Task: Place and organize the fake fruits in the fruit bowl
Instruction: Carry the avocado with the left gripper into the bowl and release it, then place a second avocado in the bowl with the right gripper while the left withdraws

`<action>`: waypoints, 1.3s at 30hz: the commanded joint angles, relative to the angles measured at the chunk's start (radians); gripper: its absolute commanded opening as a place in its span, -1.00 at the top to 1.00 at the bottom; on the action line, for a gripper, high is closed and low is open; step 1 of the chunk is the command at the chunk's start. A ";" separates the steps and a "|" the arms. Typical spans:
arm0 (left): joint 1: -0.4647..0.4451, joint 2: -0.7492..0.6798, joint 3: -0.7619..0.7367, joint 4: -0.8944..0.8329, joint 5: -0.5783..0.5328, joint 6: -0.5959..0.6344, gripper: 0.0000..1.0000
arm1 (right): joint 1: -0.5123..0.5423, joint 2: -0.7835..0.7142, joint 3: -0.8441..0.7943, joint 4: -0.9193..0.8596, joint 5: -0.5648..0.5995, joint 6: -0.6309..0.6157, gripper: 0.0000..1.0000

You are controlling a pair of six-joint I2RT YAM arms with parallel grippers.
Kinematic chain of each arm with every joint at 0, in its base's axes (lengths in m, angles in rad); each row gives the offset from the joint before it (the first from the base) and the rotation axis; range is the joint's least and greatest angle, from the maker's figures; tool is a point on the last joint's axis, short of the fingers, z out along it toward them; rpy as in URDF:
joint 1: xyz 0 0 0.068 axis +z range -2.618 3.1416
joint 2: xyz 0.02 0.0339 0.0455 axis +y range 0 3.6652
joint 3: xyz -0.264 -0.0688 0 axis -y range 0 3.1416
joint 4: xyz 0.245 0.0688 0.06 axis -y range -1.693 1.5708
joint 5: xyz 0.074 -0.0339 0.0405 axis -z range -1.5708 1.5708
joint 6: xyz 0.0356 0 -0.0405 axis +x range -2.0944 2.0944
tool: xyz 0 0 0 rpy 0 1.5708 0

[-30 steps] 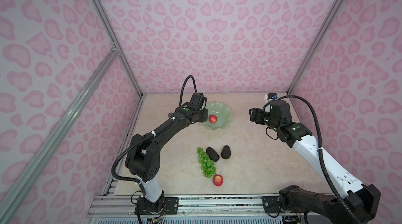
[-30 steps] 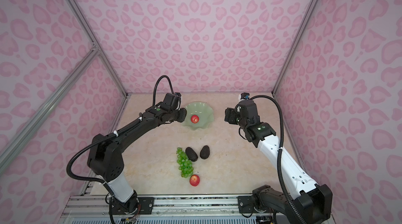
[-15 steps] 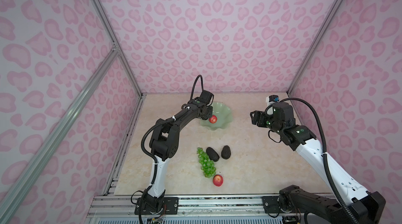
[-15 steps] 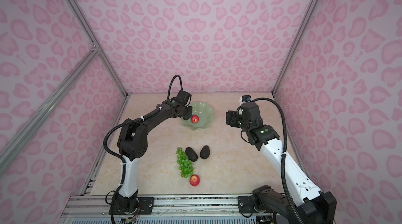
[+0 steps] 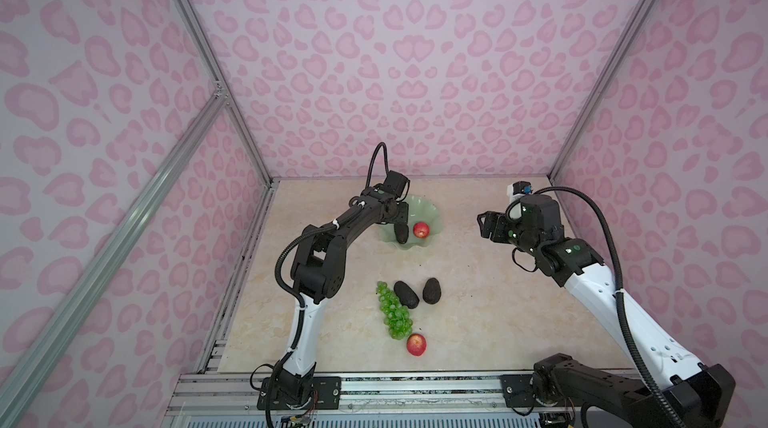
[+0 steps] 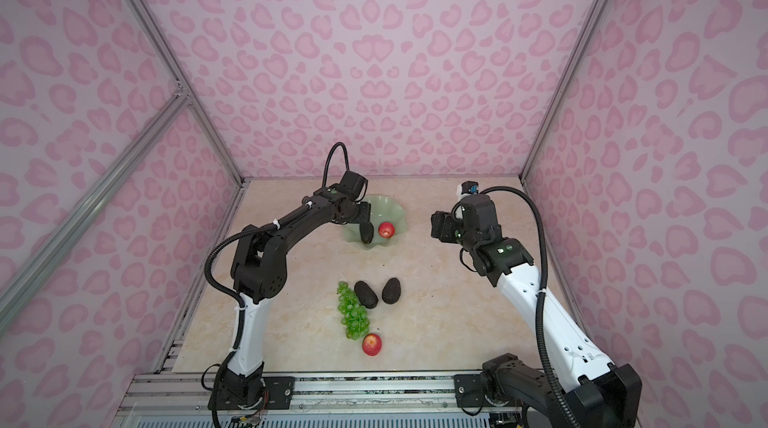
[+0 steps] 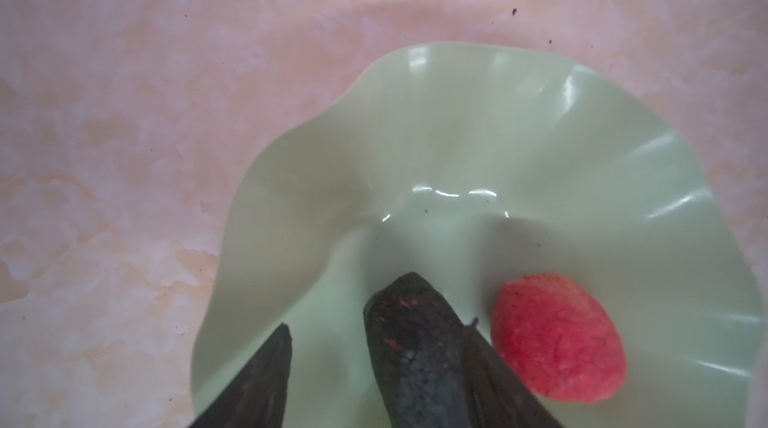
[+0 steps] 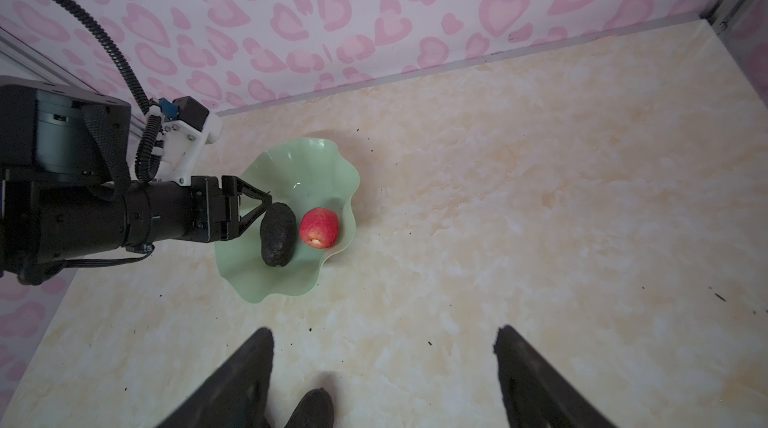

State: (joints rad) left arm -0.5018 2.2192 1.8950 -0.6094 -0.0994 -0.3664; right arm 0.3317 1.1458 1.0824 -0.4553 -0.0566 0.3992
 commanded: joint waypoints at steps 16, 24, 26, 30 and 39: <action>0.000 -0.760 -0.399 0.296 -0.039 -0.028 -0.40 | 0.371 0.162 -0.169 0.011 -0.097 0.195 -0.58; 0.000 -1.050 -0.732 0.306 -0.153 -0.057 -0.50 | 0.443 0.282 -0.203 0.065 -0.069 0.260 -0.55; 0.000 -1.111 -0.816 0.290 -0.178 -0.077 -0.53 | 0.446 0.310 -0.211 0.089 -0.075 0.274 -0.54; 0.000 -1.216 -0.959 0.259 -0.191 -0.126 -0.56 | 0.454 0.373 -0.225 0.145 -0.078 0.294 -0.52; 0.000 -1.438 -1.189 0.179 -0.227 -0.282 -0.62 | 0.466 0.479 -0.219 0.218 -0.064 0.319 -0.23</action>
State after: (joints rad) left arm -0.5022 0.8310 0.7532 -0.3992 -0.3004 -0.5636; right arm 0.7948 1.6135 0.8635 -0.2737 -0.1307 0.6998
